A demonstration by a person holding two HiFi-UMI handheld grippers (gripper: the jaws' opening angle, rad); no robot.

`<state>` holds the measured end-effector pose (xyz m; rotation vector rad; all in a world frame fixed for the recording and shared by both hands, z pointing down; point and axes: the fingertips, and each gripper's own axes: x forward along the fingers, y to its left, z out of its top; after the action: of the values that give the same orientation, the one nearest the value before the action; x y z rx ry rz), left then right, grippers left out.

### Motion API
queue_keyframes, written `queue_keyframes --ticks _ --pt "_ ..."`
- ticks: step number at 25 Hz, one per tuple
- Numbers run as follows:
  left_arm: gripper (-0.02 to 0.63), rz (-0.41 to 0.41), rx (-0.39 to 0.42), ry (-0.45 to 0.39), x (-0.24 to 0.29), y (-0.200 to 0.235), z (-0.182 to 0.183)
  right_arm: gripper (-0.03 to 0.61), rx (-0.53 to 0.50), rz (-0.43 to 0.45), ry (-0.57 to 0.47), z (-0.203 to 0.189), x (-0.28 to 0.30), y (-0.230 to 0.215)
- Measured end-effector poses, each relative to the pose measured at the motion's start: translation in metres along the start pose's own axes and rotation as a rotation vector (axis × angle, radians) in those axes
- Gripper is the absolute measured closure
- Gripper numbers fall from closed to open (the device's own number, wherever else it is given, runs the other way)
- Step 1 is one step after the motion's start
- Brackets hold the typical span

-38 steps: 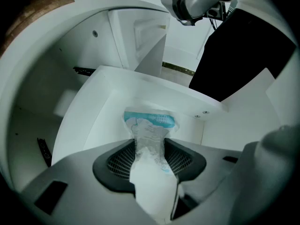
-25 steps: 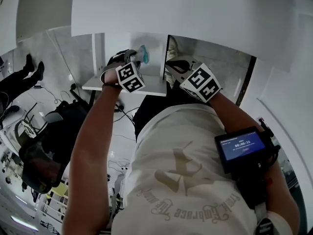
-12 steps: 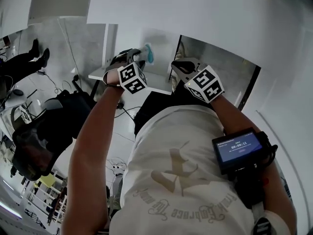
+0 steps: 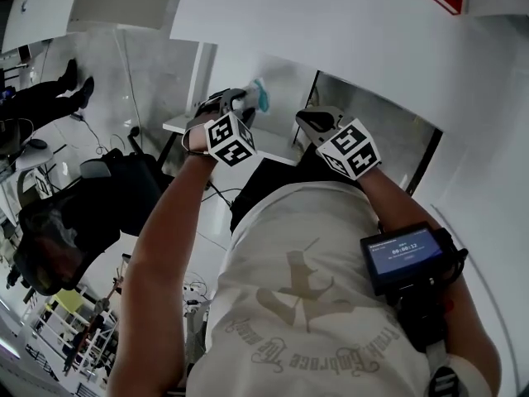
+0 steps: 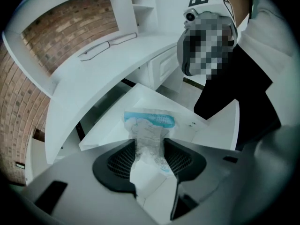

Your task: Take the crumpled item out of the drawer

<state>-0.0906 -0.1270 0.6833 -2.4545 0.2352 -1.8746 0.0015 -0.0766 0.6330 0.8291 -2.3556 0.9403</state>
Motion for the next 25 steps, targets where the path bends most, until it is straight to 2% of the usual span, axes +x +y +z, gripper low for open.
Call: queue_keyframes --ticks 9,17,25 --pt "0.4 0.057 -0.12 -0.046 -0.016 0.006 -0.001 0.551 -0.051 -0.001 0.011 0.007 0.003 0.001" --pt "0.402 0.123 -0.289 -0.136 -0.032 0.009 -0.004 0.551 -0.087 -0.011 0.014 0.009 0.002 -0.003" --pt "0.403 0.163 -0.492 -0.261 -0.065 0.01 0.006 0.551 -0.104 -0.019 0.014 0.014 -0.008 0.0"
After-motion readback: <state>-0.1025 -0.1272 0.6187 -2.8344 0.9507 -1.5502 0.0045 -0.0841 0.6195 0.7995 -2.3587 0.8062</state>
